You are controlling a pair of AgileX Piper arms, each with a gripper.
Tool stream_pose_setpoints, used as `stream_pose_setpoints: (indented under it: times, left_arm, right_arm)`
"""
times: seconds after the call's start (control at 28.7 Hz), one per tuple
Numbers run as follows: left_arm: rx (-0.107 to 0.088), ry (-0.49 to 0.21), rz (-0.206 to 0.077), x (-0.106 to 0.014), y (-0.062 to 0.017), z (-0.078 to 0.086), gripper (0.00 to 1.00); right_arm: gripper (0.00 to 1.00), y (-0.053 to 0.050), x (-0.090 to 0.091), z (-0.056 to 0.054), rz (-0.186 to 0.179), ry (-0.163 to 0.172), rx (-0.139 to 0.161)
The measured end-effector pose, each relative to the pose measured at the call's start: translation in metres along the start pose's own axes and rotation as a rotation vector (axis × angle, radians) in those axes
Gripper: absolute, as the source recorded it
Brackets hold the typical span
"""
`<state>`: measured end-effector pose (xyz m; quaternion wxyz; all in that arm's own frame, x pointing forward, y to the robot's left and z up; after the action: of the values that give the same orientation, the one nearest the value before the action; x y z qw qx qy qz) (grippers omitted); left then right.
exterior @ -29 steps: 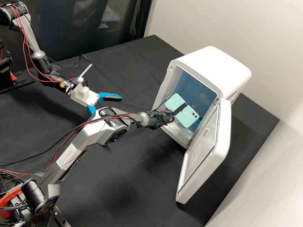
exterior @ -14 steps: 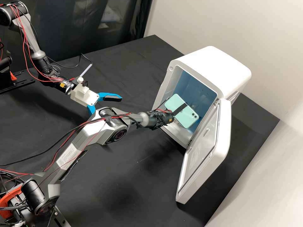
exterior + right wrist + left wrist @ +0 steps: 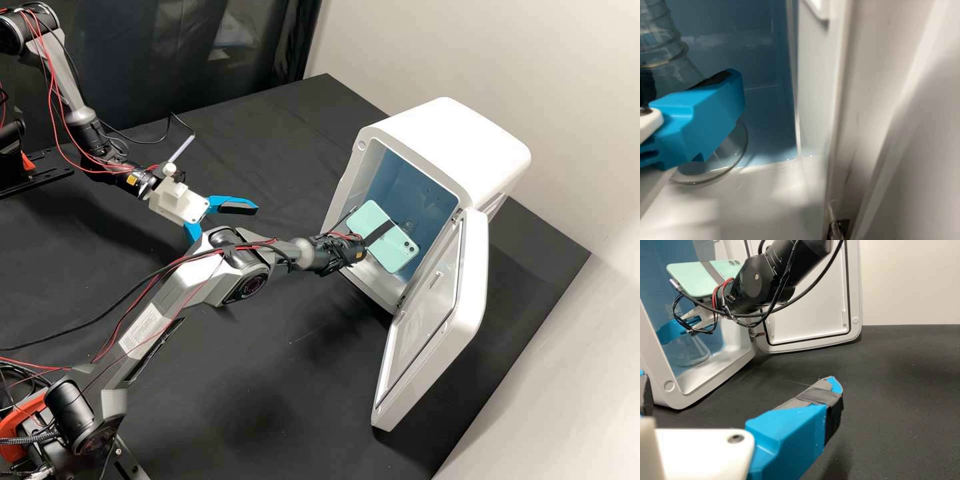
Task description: Take the flask out of the incubator
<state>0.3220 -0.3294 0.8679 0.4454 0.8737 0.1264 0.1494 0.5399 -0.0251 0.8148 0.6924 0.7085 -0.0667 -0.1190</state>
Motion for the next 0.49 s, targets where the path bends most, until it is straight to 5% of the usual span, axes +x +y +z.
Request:
stream_pose_setpoints:
  times: [0.49]
  left_arm:
    - [-0.001,0.008,0.001,0.0,0.0004,-0.0028,1.0]
  right_arm:
    - [0.0,-0.0005,0.0,-0.0004,-0.004,0.005,-0.006]
